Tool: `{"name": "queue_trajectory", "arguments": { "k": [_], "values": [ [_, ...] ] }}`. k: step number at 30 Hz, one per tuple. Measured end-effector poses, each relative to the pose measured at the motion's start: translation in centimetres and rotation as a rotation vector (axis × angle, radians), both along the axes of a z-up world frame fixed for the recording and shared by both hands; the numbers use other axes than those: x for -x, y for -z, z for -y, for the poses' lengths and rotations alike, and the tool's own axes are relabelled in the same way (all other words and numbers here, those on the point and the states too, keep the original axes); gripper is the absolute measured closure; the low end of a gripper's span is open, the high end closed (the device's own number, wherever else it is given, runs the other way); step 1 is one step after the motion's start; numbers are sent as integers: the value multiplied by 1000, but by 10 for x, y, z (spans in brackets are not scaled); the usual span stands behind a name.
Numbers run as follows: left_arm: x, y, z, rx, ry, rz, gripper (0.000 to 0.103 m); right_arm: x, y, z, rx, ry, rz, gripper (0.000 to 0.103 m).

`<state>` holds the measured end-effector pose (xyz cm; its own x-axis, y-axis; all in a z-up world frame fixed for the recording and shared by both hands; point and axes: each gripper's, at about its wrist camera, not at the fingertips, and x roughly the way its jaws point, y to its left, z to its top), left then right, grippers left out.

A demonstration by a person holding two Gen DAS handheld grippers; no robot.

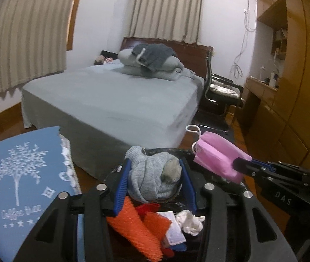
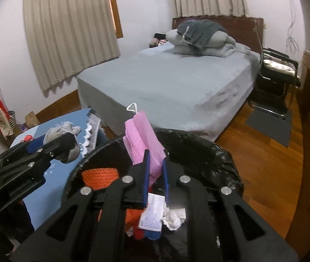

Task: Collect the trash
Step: 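Carry the grey sock and pink mask over the black bin and release both, then move both tools back over the blanket toward the red cloth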

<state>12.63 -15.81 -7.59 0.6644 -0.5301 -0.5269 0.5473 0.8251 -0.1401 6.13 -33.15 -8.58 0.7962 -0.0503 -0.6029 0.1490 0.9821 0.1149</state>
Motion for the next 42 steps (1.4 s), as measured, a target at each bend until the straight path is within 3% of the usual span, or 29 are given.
{"name": "queue_trajectory", "arguments": {
  "k": [4,7,10,13,15,20,29,42],
  "values": [
    [-2,4,14,-1,34,-22,55,3,7,8,3,21,-14,88],
    [-4,8,16,-4,61,-36,41,4,11,15,13,45,-23,78],
    [-4,8,15,-10,58,-28,34,7,12,22,15,63,-22,61],
    [-6,5,7,-12,30,-20,26,10,9,26,20,75,-10,38],
    [-7,0,0,-18,4,-7,19,13,6,25,25,85,6,14],
    [-8,-15,-27,-22,-75,17,9,15,-3,17,9,62,30,10],
    [-4,-39,-88,-27,-213,60,6,1,-24,-36,2,-43,75,7],
    [-6,-30,-185,-44,-414,54,6,-46,-24,-128,4,-207,71,7]
  ]
}}
